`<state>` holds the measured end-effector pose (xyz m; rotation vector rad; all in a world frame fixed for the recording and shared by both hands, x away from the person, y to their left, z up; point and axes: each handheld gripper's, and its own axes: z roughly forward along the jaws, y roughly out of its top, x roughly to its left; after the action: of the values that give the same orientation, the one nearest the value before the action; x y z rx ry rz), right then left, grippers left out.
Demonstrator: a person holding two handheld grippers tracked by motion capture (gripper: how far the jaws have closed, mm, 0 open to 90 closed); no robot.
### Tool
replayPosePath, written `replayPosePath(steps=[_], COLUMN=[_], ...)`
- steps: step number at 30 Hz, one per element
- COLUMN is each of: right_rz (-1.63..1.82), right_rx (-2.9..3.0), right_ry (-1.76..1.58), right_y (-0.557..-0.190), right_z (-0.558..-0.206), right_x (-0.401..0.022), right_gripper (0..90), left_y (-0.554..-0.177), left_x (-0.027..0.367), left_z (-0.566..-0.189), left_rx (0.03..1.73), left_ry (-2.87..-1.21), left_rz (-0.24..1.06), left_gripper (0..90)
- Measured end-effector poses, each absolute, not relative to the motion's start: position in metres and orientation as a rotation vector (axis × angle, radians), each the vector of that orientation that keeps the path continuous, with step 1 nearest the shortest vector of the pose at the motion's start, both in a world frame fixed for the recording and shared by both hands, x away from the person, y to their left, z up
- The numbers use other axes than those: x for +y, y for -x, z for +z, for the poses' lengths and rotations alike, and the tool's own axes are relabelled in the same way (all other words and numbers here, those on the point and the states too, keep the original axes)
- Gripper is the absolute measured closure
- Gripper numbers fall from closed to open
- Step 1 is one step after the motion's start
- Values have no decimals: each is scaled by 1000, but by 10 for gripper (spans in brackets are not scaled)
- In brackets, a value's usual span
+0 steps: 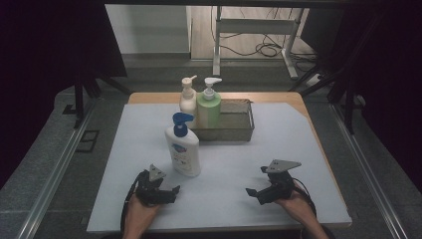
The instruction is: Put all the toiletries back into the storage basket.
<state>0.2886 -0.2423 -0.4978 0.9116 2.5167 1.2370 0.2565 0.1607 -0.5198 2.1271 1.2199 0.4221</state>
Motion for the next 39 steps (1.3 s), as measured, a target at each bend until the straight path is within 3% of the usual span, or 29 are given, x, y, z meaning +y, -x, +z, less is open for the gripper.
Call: replayPosePath(steps=[13, 39], right_rz=[1273, 1383], right_rx=[2477, 2467], right_ry=[-882, -770], right_y=[-294, -305], right_z=[-476, -451], right_x=[-242, -203], right_gripper=[0, 0], left_y=[-255, -255], left_x=[162, 162], left_z=[-523, -524], left_rx=[1204, 1205], left_ry=[-2116, -2111], left_rz=[430, 431], left_gripper=[117, 117])
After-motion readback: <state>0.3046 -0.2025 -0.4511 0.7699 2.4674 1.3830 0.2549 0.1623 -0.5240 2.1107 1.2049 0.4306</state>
